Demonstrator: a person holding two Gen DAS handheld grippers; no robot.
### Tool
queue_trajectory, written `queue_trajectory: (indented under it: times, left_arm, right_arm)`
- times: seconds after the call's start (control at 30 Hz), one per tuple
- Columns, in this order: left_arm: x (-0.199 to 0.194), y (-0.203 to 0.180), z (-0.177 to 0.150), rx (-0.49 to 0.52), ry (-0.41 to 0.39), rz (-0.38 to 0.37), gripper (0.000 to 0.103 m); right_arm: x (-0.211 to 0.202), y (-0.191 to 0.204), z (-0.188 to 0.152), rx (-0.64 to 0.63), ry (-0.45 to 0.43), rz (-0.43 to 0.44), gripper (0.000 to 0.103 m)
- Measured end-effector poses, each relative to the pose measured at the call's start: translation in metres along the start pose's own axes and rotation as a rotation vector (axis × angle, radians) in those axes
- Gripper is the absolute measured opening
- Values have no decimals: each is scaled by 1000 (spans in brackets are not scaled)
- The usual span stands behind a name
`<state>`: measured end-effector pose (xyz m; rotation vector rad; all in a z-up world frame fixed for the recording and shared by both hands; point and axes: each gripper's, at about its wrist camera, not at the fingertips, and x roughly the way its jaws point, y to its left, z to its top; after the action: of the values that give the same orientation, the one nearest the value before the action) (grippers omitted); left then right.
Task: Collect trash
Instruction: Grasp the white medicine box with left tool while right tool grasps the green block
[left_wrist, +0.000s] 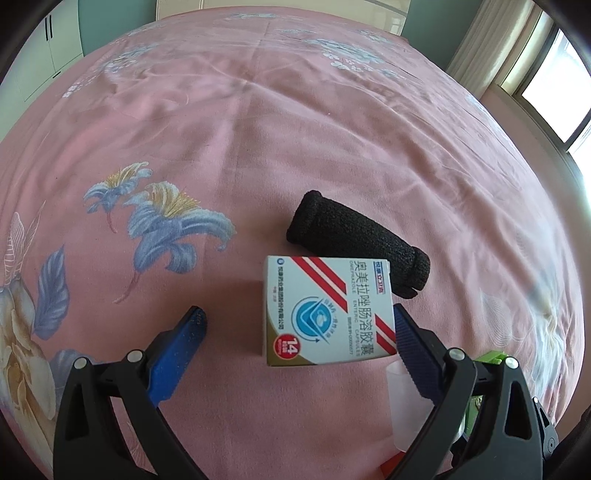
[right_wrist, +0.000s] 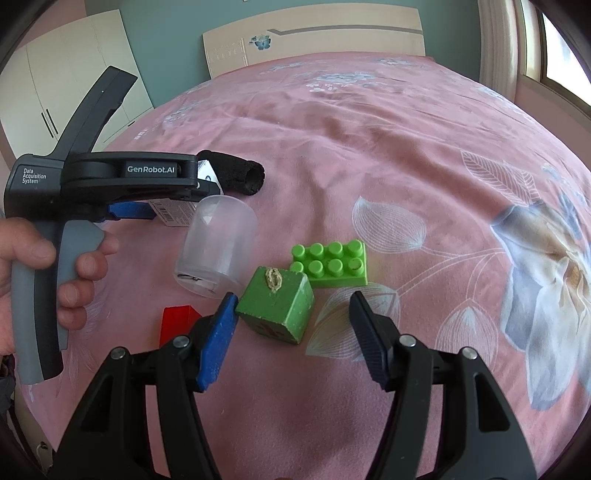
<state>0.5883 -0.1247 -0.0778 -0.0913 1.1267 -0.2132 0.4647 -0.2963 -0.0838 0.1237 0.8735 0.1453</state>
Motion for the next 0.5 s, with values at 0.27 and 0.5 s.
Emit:
queue_trajectory:
  times: [0.27,0.5]
  left_arm:
    - [1,1,-1,25,-1,26,71]
    - [1,6,-1,35,5,30,57]
  right_arm:
    - [9,8,2,-29,14,0,41]
    - [10,4,2,-7,22,8,31]
